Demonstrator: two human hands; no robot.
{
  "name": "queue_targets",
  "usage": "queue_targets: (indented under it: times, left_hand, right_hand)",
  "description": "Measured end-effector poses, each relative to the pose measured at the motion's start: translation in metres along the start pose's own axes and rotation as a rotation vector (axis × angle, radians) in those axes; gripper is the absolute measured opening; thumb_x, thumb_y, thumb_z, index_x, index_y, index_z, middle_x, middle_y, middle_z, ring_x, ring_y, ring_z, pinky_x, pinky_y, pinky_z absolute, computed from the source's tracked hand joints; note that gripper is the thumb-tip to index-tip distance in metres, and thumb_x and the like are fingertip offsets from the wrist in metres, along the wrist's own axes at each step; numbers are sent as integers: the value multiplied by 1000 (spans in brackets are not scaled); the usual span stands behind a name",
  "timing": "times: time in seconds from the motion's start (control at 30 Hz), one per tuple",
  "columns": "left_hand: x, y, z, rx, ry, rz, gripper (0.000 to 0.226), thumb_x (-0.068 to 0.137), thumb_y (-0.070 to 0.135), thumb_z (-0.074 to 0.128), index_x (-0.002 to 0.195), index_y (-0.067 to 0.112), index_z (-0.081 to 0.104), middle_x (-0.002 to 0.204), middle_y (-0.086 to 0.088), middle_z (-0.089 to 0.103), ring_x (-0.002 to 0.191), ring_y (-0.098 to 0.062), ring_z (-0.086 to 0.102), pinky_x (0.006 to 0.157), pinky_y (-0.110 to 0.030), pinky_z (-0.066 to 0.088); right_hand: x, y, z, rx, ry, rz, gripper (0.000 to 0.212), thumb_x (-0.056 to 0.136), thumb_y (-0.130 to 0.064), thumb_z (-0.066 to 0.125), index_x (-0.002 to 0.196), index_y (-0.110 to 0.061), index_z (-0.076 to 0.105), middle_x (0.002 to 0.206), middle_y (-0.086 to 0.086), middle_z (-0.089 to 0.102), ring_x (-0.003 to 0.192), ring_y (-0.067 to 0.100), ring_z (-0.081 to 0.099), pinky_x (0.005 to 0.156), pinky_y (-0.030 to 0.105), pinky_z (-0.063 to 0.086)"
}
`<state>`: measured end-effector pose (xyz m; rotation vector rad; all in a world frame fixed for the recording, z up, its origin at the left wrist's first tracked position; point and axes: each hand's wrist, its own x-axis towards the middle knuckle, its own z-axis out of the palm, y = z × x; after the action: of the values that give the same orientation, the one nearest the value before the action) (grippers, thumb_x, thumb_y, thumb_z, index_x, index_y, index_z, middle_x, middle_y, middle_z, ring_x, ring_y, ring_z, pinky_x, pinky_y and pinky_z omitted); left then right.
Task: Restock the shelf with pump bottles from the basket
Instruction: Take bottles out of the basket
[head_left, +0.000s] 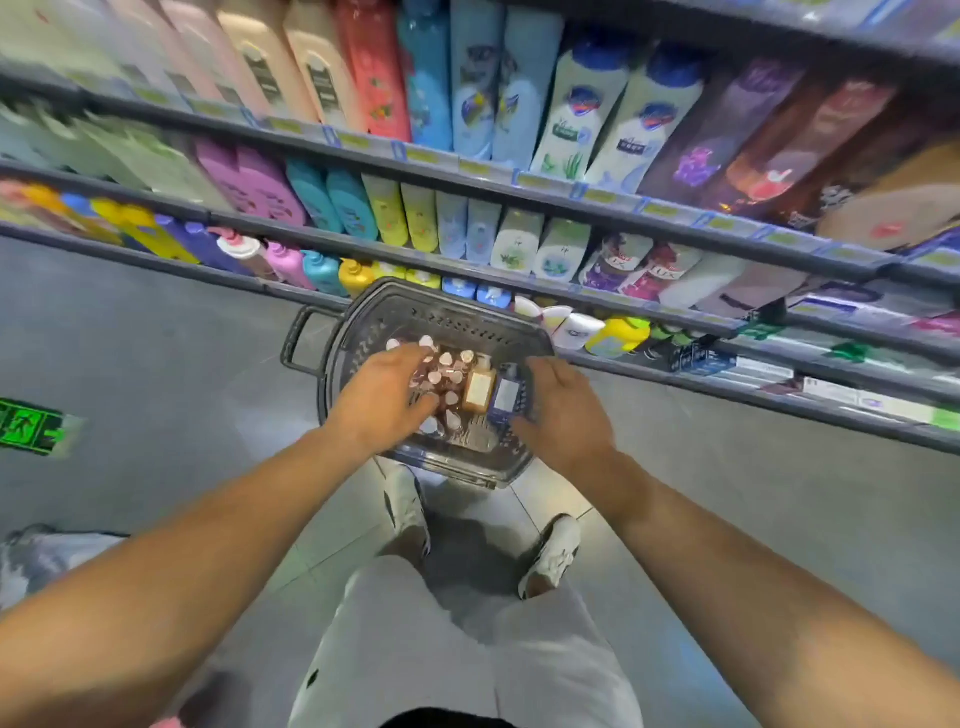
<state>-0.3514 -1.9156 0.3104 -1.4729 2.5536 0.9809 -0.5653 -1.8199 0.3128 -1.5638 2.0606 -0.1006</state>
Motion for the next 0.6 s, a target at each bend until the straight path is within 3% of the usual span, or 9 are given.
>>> queue_targets:
  times: [0.2, 0.33, 0.47, 0.53, 0.6]
  left_hand:
    - [16, -85, 29, 74, -133, -11, 67, 88, 30, 66, 146, 7, 41, 149, -17, 44, 138, -33, 40, 117, -35, 26]
    - [34, -121, 56, 101, -160, 31, 65, 86, 31, 64, 142, 5, 46, 145, -19, 48, 132, -37, 46, 113, -42, 36]
    - [50, -148, 102, 105, -195, -20, 63, 88, 29, 63, 145, 13, 44, 150, -11, 44, 137, -32, 42, 114, -41, 30]
    - [61, -164, 132, 136, -187, 23, 58, 85, 28, 63, 139, 10, 52, 140, -14, 54, 128, -34, 51, 110, -40, 37]
    - [76, -178, 159, 141, -254, -8, 59, 86, 28, 65, 140, 10, 50, 140, -11, 53, 128, -33, 49, 106, -38, 40]
  right_hand:
    - [34, -28, 70, -31, -130, 47, 72, 87, -34, 64, 148, -12, 32, 149, 8, 37, 133, 31, 37, 107, 36, 36]
    - [61, -21, 115, -15, -201, 83, 73, 87, -33, 65, 148, -15, 30, 147, 8, 38, 133, 29, 37, 105, 35, 36]
    - [89, 1, 172, -28, -245, 109, 73, 86, -33, 66, 147, -14, 31, 143, 7, 41, 128, 29, 40, 103, 37, 38]
    - [104, 15, 205, -1, -288, 141, 73, 85, -35, 67, 146, -14, 31, 143, 8, 40, 128, 29, 40, 104, 39, 39]
    - [118, 31, 240, 21, -329, 154, 75, 86, -36, 66, 147, -15, 29, 148, 8, 35, 133, 30, 36, 108, 41, 38]
